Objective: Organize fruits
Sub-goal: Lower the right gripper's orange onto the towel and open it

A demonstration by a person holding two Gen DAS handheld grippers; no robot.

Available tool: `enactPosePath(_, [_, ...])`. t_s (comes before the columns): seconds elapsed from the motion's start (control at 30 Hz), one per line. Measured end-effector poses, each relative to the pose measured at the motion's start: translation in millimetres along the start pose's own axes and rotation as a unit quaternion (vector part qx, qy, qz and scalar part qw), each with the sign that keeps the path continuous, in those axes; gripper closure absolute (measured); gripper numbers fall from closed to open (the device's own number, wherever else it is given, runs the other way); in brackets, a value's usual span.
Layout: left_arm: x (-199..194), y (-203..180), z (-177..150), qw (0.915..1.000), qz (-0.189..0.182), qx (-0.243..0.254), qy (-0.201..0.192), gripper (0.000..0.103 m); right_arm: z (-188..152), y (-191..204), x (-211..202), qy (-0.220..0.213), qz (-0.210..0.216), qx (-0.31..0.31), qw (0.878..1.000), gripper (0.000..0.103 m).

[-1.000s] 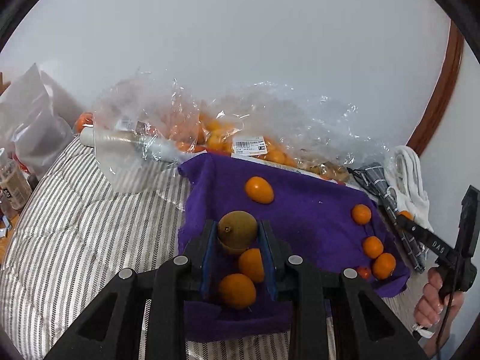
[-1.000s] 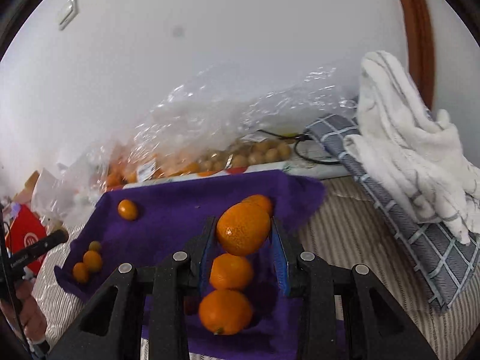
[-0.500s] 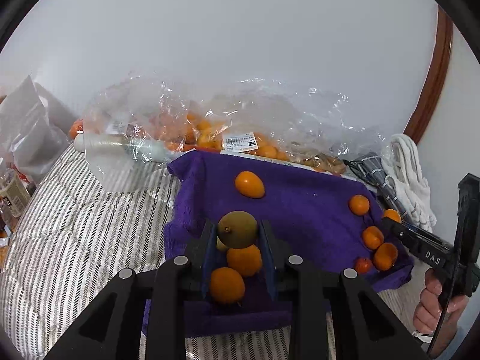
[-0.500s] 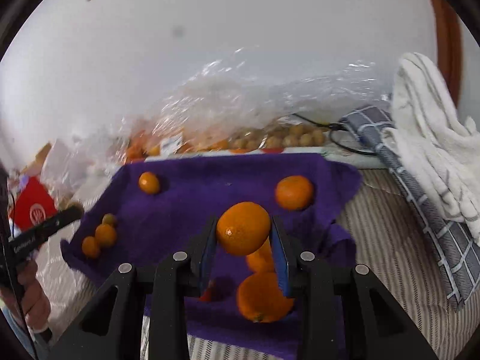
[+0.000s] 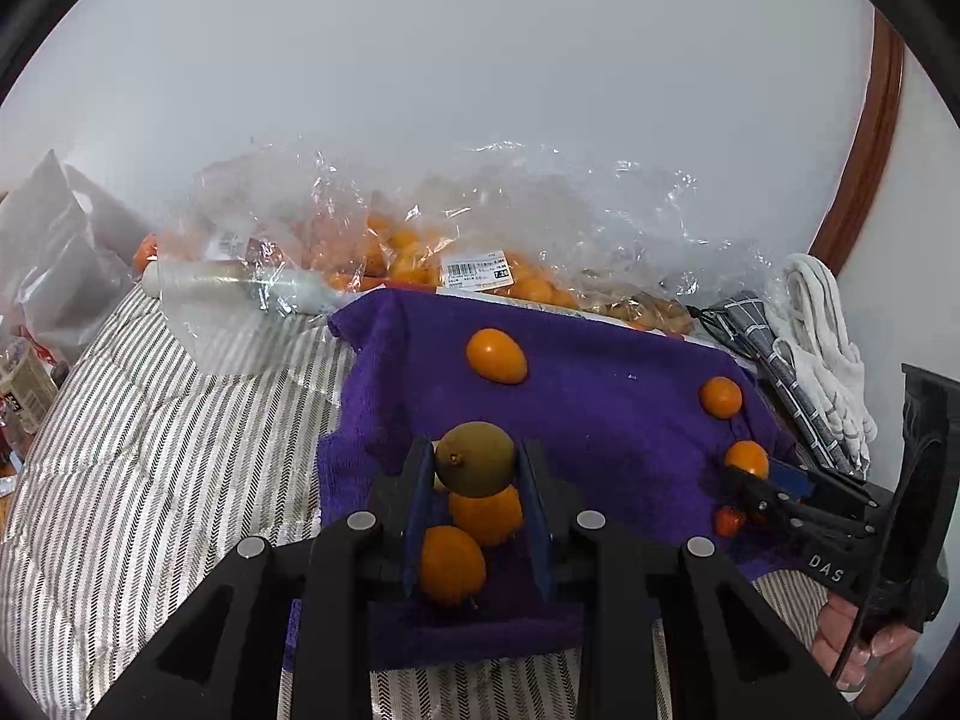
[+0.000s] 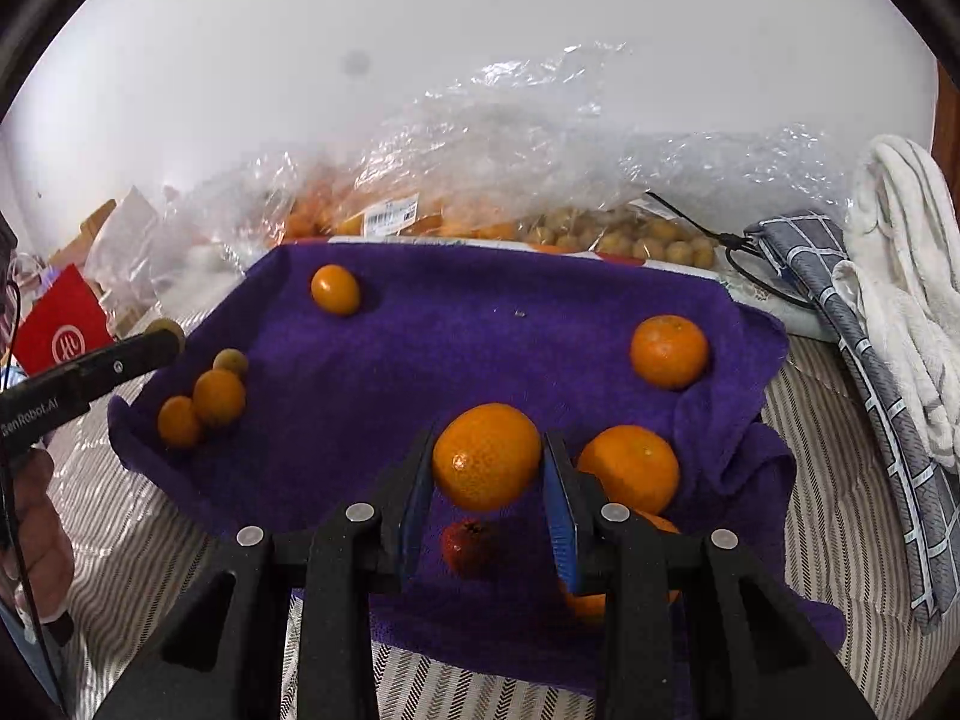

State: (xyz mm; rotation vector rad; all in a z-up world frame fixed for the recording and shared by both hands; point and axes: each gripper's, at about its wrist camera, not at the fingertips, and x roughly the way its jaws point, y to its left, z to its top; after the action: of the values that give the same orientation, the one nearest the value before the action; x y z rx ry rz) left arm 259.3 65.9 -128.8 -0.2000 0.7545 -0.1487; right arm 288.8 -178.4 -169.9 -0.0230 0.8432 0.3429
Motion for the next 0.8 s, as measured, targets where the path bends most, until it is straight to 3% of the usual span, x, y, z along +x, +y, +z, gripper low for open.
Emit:
enactPosePath(0.27, [1.5,-0.2,-0.6,0.9998,-0.018,-0.002,0.008,0.076,-1.4,3.7,5.4,0.007,-0.004,-0.004,1.000,0.068])
enactPosePath(0.6, [10.9,-12.0,-6.5,0.9963,-0.068,0.009,0.052,0.076,-3.9,13.8,8.3,0.015,-0.007,-0.036,0.999,0.068])
enactPosePath(0.8, [17.6,-21.1,-12.8,0.9949,-0.060,0.026,0.077,0.076,-3.4,10.8,4.7,0.015,-0.003,-0.032,0.999,0.065])
